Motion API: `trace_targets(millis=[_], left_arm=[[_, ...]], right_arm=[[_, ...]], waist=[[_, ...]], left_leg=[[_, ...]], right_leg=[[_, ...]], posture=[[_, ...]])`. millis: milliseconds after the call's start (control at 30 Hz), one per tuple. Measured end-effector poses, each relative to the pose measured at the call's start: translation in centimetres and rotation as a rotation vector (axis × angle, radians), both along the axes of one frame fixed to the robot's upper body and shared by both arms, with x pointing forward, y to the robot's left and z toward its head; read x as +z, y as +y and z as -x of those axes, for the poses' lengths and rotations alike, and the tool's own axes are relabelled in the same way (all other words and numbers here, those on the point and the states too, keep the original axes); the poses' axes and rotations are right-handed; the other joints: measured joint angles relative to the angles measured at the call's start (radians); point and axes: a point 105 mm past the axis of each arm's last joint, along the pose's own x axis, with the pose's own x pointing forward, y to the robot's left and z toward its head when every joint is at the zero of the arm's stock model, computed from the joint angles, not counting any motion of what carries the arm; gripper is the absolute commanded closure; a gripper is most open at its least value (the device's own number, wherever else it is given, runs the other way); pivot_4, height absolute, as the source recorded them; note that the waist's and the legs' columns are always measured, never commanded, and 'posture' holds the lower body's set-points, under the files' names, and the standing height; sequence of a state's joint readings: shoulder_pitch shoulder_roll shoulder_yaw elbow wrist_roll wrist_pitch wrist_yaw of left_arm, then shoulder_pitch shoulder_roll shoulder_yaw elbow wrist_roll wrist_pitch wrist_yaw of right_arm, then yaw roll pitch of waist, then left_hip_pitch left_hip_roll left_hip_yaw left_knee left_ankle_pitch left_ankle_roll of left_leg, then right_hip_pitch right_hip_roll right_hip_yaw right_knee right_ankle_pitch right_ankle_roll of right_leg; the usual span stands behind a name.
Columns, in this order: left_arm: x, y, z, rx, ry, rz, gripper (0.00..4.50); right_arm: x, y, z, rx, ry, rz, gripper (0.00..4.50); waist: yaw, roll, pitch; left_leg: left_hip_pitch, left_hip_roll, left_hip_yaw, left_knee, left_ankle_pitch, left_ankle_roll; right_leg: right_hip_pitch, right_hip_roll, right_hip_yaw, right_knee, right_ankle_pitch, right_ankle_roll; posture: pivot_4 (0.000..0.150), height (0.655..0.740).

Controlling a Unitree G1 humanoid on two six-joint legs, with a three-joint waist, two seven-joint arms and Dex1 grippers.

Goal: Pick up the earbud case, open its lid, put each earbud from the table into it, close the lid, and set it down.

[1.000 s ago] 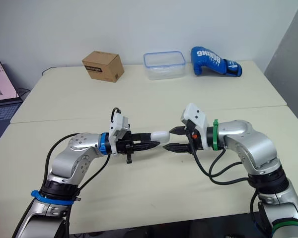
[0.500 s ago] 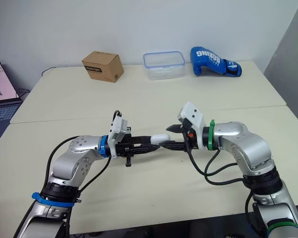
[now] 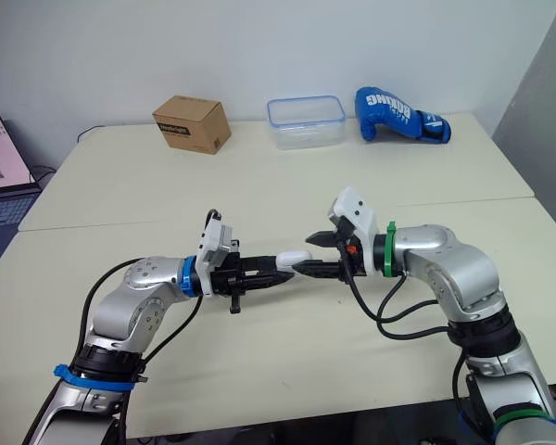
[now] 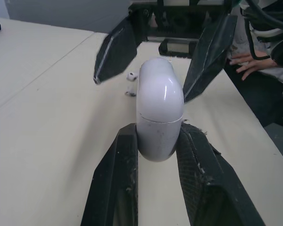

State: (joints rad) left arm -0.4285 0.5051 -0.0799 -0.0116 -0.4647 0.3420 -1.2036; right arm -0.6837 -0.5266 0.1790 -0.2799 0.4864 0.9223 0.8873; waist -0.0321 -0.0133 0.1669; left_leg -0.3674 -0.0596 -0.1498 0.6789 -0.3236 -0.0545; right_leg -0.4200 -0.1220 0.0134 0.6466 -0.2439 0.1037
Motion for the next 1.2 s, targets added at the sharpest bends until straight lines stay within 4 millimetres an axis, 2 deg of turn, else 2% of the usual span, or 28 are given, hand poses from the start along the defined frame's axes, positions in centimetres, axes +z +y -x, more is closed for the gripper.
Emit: trace_targets(millis=[267,500,600,667,733,900,1100,1200], left_arm=[[-0.3,-0.4,0.6,-0.032,0.004,-0.007,3.73],[-0.7,-0.3,0.7,-0.021,0.013,-0.004,3.73],[-0.4,-0.1,0.5,-0.005,0.003,0.003,3.73],[-0.3,0.2,0.3,0.007,-0.008,0.008,3.73],[-0.1,0.3,0.0,0.014,-0.011,0.009,3.73],[0.6,0.7,-0.5,0.026,-0.034,0.015,3.73],[0.8,0.6,-0.4,0.015,-0.040,0.020,3.73],[0.8,0.6,-0.3,0.009,-0.029,0.024,3.73]], right_arm=[[0.6,-0.3,-0.8,-0.037,-0.024,-0.015,1.33],[0.7,-1.0,-0.3,0.003,-0.003,-0.002,1.33],[2.2,-1.9,-0.4,0.017,-0.037,0.029,1.33],[4.1,-3.3,-1.3,-0.025,-0.092,0.049,1.33],[4.9,-4.7,-2.3,-0.080,-0.130,0.085,1.33],[2.9,-9.1,-4.5,-0.244,-0.094,0.234,1.33],[-1.5,-12.0,-4.7,-0.334,0.004,0.390,1.33],[-3.0,-13.0,-4.6,-0.360,0.040,0.447,1.33]], waist=[[0.000,0.000,0.000],[0.001,0.000,0.000],[0.000,0.000,0.000],[0.001,0.000,0.000],[0.001,0.000,0.000],[0.001,0.000,0.000],[0.001,0.000,0.000],[0.001,0.000,0.000]], left_leg=[[0.000,0.000,0.000,0.000,0.000,0.000],[0.000,0.000,0.000,0.000,0.000,0.000],[0.000,0.000,0.001,0.000,0.000,0.000],[0.000,0.000,0.000,0.000,0.000,0.000],[0.000,0.000,0.001,0.000,0.000,0.000],[0.000,0.000,0.002,-0.001,0.000,0.000],[0.000,0.000,0.003,-0.001,0.000,0.000],[0.000,0.000,0.003,-0.001,0.000,0.000]], right_leg=[[0.000,0.000,0.000,0.000,0.000,0.000],[0.000,0.000,0.000,0.000,0.000,0.000],[0.000,0.000,0.000,0.000,0.000,0.000],[0.000,0.000,0.000,0.000,0.000,0.000],[0.000,0.000,0.000,-0.001,0.000,0.000],[0.000,0.000,0.001,-0.001,0.000,0.000],[0.000,0.000,0.001,-0.001,0.000,0.000],[0.000,0.000,0.001,-0.001,0.000,0.000]], posture=[[0.150,0.7307],[0.150,0.7307],[0.150,0.7307],[0.150,0.7307],[0.150,0.7307],[0.150,0.7307],[0.150,0.7307],[0.150,0.7307]])
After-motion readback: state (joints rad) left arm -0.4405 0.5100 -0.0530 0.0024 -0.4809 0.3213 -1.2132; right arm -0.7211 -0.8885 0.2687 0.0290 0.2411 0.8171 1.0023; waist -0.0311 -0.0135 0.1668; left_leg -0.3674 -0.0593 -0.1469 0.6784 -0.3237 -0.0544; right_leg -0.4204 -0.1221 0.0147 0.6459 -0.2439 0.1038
